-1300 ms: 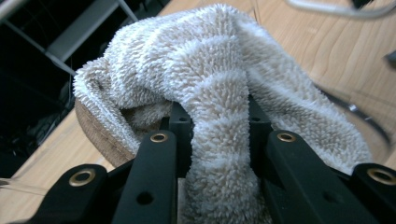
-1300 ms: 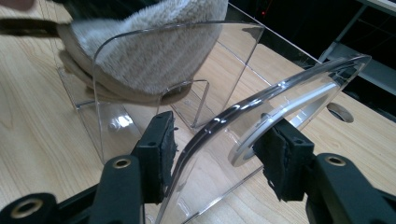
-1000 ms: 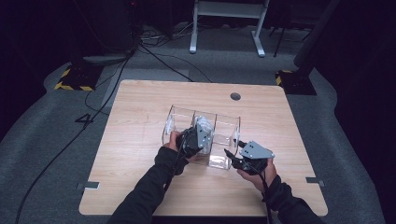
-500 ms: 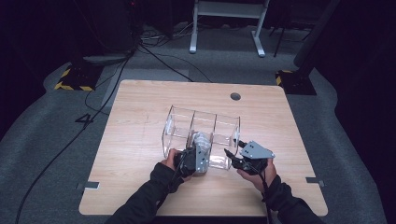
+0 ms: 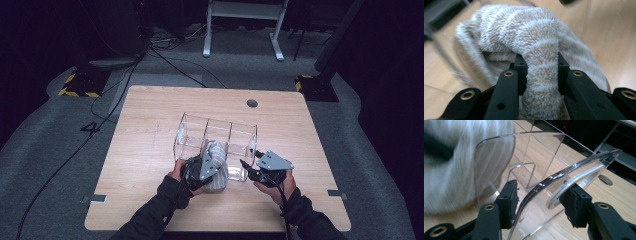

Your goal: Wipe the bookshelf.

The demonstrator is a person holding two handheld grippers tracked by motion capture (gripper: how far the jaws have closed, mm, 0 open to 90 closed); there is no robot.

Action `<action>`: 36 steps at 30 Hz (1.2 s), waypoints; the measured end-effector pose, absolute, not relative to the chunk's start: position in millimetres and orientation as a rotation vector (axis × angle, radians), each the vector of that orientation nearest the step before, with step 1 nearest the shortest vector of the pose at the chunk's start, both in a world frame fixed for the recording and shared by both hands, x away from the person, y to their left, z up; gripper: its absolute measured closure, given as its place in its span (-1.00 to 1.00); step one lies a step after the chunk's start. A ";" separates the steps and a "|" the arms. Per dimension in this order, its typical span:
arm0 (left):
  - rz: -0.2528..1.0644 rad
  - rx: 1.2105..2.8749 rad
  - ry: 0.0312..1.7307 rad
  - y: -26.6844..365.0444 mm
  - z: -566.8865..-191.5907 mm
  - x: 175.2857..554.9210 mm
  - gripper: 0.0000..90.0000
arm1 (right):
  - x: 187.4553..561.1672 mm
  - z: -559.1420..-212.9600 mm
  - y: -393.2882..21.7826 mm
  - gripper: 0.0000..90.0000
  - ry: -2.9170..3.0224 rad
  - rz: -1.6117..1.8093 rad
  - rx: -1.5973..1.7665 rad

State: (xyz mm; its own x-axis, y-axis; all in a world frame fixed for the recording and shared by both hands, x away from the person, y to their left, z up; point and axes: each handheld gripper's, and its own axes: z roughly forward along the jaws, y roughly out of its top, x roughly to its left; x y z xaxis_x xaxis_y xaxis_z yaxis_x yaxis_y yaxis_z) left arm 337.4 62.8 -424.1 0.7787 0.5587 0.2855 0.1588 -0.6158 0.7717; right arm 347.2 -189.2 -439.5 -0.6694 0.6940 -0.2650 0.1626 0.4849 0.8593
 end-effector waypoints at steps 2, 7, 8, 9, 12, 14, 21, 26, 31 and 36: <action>0.690 2.147 0.543 65.2 -410.7 342.1 0.62 | 347.1 -439.5 -189.2 0.09 2.128 1.144 0.705; 0.776 2.074 0.575 62.1 -387.5 354.1 0.61 | 347.7 -439.7 -190.1 0.09 2.129 1.158 0.707; 0.787 2.097 0.565 58.8 -388.1 357.3 0.61 | 347.7 -439.6 -190.2 0.08 2.130 1.158 0.707; 0.791 2.113 0.557 55.5 -390.9 358.8 0.61 | 347.8 -439.5 -190.4 0.09 2.131 1.160 0.707; 0.794 2.158 0.545 47.9 -401.7 359.1 0.61 | 348.1 -439.3 -190.9 0.09 2.133 1.163 0.708; 0.806 2.170 0.540 46.6 -408.8 356.2 0.61 | 348.1 -439.3 -190.8 0.09 2.133 1.163 0.708; 0.762 2.237 0.544 48.1 -442.4 347.3 0.61 | 348.1 -439.4 -190.6 0.09 2.132 1.163 0.710; 0.744 2.318 0.529 46.6 -465.6 338.0 0.61 | 348.1 -439.3 -190.6 0.09 2.132 1.164 0.711; 0.690 2.346 0.511 48.1 -471.0 330.7 0.61 | 348.1 -439.3 -191.1 0.09 2.134 1.166 0.708; 0.715 2.268 0.512 52.4 -446.7 335.2 0.61 | 347.9 -439.3 -190.5 0.08 2.134 1.163 0.709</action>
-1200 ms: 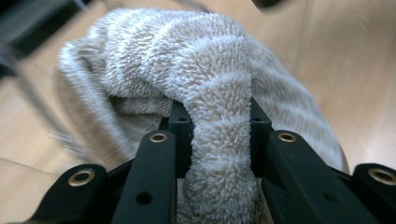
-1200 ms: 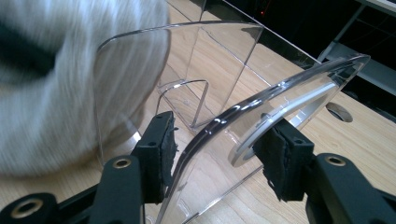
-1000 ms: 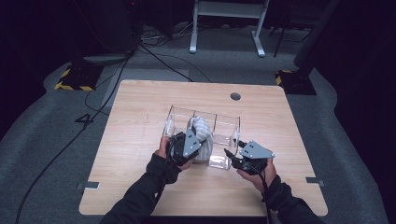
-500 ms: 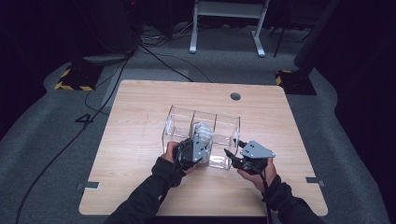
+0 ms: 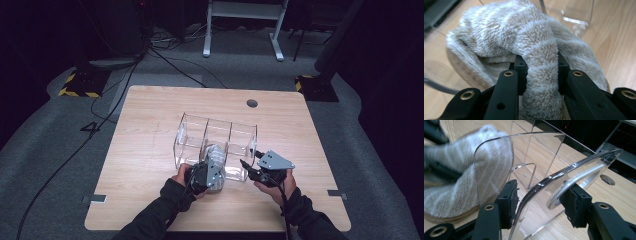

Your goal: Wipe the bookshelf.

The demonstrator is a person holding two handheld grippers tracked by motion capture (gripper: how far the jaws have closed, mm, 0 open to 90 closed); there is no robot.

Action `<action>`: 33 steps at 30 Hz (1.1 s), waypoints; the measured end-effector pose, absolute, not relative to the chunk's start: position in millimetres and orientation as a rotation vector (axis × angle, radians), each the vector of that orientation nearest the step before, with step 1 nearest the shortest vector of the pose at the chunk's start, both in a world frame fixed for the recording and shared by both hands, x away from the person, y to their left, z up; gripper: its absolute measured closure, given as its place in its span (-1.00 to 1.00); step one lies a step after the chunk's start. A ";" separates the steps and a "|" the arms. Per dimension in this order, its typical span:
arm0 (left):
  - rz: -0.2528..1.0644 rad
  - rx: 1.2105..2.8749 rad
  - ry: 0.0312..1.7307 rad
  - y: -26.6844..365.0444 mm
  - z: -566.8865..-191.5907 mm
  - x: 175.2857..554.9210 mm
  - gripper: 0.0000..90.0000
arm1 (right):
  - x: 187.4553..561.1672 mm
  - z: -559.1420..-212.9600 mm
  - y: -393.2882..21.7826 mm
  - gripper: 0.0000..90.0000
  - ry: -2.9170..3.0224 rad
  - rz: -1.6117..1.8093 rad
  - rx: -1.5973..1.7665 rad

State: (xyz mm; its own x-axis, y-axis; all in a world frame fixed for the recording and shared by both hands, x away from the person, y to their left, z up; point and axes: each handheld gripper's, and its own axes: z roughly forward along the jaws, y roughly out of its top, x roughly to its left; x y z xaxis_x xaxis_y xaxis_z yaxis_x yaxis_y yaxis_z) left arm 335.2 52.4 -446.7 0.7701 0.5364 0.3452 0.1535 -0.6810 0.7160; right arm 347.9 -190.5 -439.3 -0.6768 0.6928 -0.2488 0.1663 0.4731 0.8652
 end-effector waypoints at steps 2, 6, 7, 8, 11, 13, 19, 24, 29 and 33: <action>0.730 2.211 0.527 55.3 -433.0 340.2 0.61 | 347.9 -439.3 -190.6 0.08 2.133 1.163 0.710; 0.784 2.121 0.525 56.1 -404.6 348.5 0.61 | 347.9 -439.4 -190.7 0.08 2.134 1.165 0.708; 0.793 2.101 0.526 55.5 -397.7 350.9 0.61 | 348.0 -439.4 -190.7 0.08 2.133 1.166 0.708; 0.810 2.092 0.521 54.9 -391.8 354.3 0.61 | 348.0 -439.4 -190.8 0.08 2.133 1.166 0.707; 0.810 2.084 0.532 51.2 -383.6 368.0 0.61 | 348.1 -439.4 -191.1 0.08 2.134 1.167 0.706; 0.838 2.116 0.510 47.2 -385.6 374.7 0.61 | 348.1 -439.4 -191.2 0.08 2.135 1.167 0.704; 0.811 2.197 0.524 41.8 -407.3 393.4 0.61 | 348.4 -439.4 -191.8 0.09 2.138 1.170 0.700; 0.808 2.255 0.515 39.9 -418.4 392.3 0.61 | 348.5 -439.3 -191.7 0.08 2.138 1.170 0.700; 0.769 2.252 0.518 46.2 -428.5 381.4 0.60 | 348.4 -439.4 -191.8 0.08 2.137 1.171 0.701; 0.767 2.284 0.478 48.7 -438.7 366.1 0.60 | 348.4 -439.4 -191.6 0.09 2.137 1.169 0.700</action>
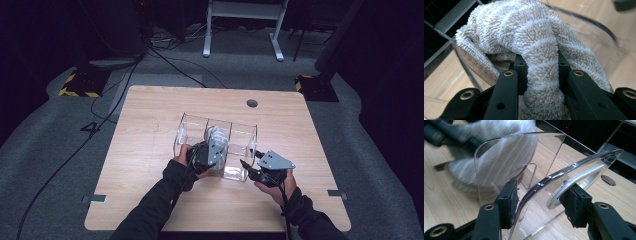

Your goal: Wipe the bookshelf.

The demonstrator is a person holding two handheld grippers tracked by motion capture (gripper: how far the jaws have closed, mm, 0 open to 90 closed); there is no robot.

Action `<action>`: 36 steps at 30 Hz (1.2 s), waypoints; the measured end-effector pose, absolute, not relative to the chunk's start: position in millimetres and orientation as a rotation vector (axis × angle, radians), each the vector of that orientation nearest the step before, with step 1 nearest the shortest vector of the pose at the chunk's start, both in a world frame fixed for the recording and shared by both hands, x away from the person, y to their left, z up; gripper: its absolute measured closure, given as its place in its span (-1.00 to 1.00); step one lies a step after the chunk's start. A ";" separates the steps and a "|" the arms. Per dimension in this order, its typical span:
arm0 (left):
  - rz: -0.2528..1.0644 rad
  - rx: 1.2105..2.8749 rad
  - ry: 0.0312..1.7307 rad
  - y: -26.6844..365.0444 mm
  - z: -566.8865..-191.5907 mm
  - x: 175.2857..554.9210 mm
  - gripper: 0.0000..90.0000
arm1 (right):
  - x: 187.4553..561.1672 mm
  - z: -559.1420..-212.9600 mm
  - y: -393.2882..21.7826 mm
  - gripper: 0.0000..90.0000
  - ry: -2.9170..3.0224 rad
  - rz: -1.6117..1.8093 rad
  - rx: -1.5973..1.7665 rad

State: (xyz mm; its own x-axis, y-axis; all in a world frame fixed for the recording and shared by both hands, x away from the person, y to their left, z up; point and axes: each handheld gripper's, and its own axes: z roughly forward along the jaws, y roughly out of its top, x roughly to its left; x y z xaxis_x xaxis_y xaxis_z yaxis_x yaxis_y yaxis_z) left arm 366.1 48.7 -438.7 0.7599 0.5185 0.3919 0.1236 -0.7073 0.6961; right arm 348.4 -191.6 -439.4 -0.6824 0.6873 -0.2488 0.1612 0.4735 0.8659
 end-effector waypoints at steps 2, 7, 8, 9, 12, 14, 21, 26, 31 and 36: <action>0.794 2.300 0.459 48.9 -442.9 356.5 0.57 | 348.3 -439.3 -191.5 0.08 2.137 1.168 0.701; 0.738 2.341 0.444 52.1 -456.9 344.1 0.58 | 348.1 -439.3 -191.0 0.08 2.136 1.167 0.704; 0.719 2.345 0.446 52.9 -461.7 340.9 0.58 | 348.1 -439.3 -191.1 0.08 2.137 1.167 0.704; 0.721 2.351 0.435 53.7 -464.3 338.7 0.58 | 348.2 -439.2 -191.4 0.08 2.138 1.169 0.703; 0.681 2.360 0.443 57.1 -468.9 333.7 0.58 | 348.5 -438.2 -192.4 0.05 2.152 1.180 0.707; 0.716 2.393 0.431 58.8 -472.2 331.6 0.59 | 349.3 -436.0 -195.3 0.01 2.198 1.217 0.694; 0.720 2.406 0.474 75.0 -473.4 333.8 0.59 | 343.0 -432.4 -203.1 -0.02 2.316 1.276 0.613; 0.692 2.370 0.499 86.9 -470.2 334.3 0.59 | 335.2 -436.6 -199.2 -0.03 2.370 1.272 0.543; 0.653 2.238 0.477 92.2 -447.9 324.2 0.59 | 337.0 -436.0 -197.1 -0.05 2.363 1.299 0.523; 0.688 2.133 0.421 84.0 -418.6 312.6 0.58 | 337.4 -434.3 -196.5 -0.08 2.361 1.315 0.507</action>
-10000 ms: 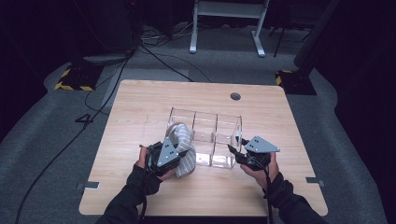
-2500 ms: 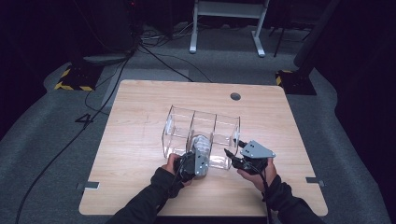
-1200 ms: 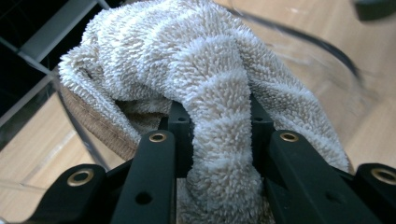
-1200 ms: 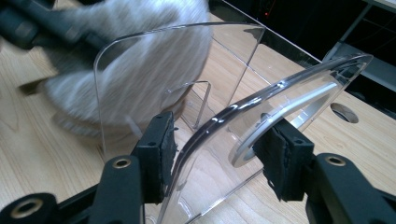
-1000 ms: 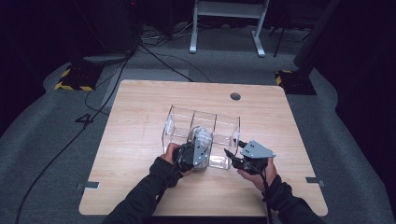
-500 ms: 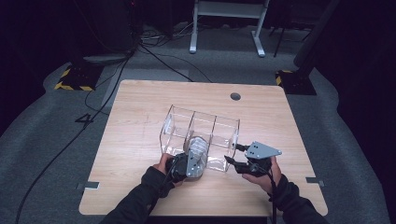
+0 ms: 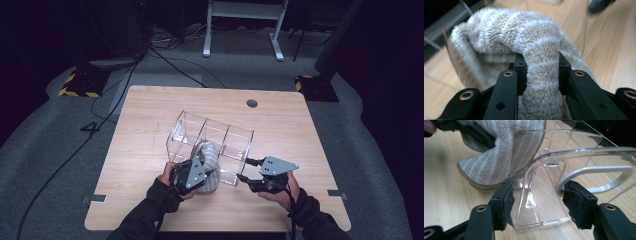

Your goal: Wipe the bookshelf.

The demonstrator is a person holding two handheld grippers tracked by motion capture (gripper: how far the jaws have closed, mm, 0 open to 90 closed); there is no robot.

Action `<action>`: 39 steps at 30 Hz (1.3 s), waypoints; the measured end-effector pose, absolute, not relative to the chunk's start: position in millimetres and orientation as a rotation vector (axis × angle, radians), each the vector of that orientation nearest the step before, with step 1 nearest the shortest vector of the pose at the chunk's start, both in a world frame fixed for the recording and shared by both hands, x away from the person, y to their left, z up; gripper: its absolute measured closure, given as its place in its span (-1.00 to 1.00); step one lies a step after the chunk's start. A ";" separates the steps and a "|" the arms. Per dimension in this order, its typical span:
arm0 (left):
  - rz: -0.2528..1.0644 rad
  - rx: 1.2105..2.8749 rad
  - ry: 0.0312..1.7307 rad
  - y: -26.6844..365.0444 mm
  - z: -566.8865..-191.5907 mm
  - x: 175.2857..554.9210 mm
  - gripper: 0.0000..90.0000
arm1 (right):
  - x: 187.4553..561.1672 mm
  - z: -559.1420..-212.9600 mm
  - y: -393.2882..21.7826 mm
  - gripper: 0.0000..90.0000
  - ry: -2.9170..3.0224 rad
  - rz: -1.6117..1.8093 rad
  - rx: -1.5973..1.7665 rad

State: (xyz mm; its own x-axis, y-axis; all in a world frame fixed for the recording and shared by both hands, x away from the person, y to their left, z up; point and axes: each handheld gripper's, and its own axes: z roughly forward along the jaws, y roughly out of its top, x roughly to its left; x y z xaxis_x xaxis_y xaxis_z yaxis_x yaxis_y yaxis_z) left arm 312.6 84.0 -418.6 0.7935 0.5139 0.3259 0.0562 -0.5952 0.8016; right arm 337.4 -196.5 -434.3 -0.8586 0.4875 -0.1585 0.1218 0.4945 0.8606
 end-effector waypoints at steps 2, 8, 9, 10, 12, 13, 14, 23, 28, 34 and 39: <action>0.674 2.051 0.420 84.8 -404.1 309.2 0.58 | 337.7 -434.8 -196.9 -0.08 2.366 1.319 0.504; 0.647 1.977 0.387 69.5 -386.1 309.7 0.58 | 337.7 -436.5 -195.8 -0.10 2.369 1.328 0.502; 0.640 1.977 0.380 66.0 -386.7 311.3 0.58 | 337.3 -437.0 -195.2 -0.10 2.371 1.327 0.495; 0.633 1.990 0.380 61.1 -387.8 313.8 0.58 | 336.7 -437.3 -194.4 -0.10 2.374 1.331 0.492; 0.635 2.021 0.384 51.7 -392.3 318.8 0.58 | 335.3 -437.8 -192.1 -0.09 2.385 1.336 0.467; 0.631 2.038 0.383 47.4 -395.8 322.0 0.58 | 334.5 -437.9 -190.8 -0.11 2.387 1.325 0.458; 0.640 2.050 0.388 45.3 -398.4 324.3 0.58 | 334.0 -438.0 -190.1 -0.12 2.388 1.318 0.448; 0.642 2.150 0.381 32.6 -428.6 327.2 0.60 | 334.7 -435.3 -195.6 -0.07 2.402 1.348 0.438; 0.614 2.165 0.392 32.2 -440.5 327.7 0.61 | 333.5 -435.5 -196.0 -0.11 2.409 1.321 0.413; 0.558 2.286 0.387 21.8 -471.6 329.5 0.61 | 340.4 -428.8 -207.8 -0.09 2.350 1.393 0.491; 0.549 2.317 0.382 18.0 -485.3 330.4 0.61 | 344.7 -428.8 -204.6 -0.09 2.353 1.393 0.488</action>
